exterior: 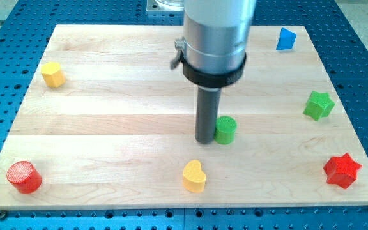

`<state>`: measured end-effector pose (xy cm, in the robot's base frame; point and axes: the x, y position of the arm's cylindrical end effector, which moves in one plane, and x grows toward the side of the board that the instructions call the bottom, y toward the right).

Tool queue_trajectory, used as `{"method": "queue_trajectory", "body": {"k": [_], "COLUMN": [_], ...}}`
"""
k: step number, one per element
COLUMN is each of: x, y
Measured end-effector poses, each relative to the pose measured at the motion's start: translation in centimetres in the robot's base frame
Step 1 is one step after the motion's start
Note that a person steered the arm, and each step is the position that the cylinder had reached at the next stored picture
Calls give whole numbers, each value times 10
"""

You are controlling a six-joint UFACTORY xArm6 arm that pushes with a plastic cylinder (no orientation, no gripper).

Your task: Move the arm parallel to the green circle

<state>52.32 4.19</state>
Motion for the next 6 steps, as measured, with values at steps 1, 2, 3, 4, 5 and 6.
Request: {"method": "queue_trajectory", "body": {"k": [1,2,3,4,5,6], "x": [27,27,27,27,25,14], "y": [17,44,62,29,-35,-102]}}
